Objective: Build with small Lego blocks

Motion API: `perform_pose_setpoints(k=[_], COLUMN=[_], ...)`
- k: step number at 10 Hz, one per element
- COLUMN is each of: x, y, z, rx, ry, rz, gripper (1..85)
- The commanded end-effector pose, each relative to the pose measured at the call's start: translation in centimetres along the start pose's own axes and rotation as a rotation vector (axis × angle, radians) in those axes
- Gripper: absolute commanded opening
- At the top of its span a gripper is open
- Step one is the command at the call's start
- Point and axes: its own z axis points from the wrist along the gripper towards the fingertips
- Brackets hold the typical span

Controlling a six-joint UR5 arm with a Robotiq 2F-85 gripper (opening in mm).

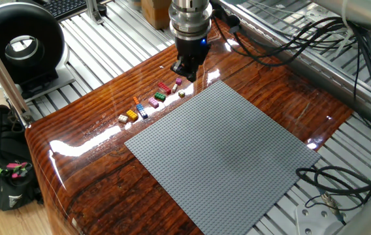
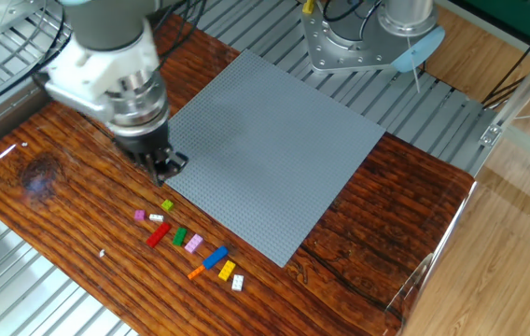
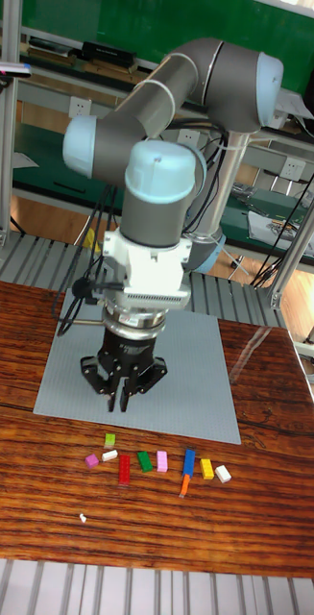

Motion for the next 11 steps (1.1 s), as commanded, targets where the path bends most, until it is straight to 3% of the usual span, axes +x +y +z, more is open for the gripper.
perform_pose_setpoints(k=[1,2,4,6,7,9,11], x=[-0.8,-1.2,-1.2,-2.2,-2.5,-2.9,-2.0], y=[0.0,-0.3,0.0,1.9,2.0,1.0,-0.2], z=[1.2,1.5,1.5,2.2,2.6,4.0,5.0], rx=[-0.019,0.011,0.062,0.034,0.030,0.052,0.079], ry=[0.018,0.027,0.071,0.056,0.048,0.041,0.050], rz=[0.040,0.060,0.130,0.164,0.166,0.174,0.170], gripper=[53.0,51.7,40.7,40.0,40.0,39.3,37.0])
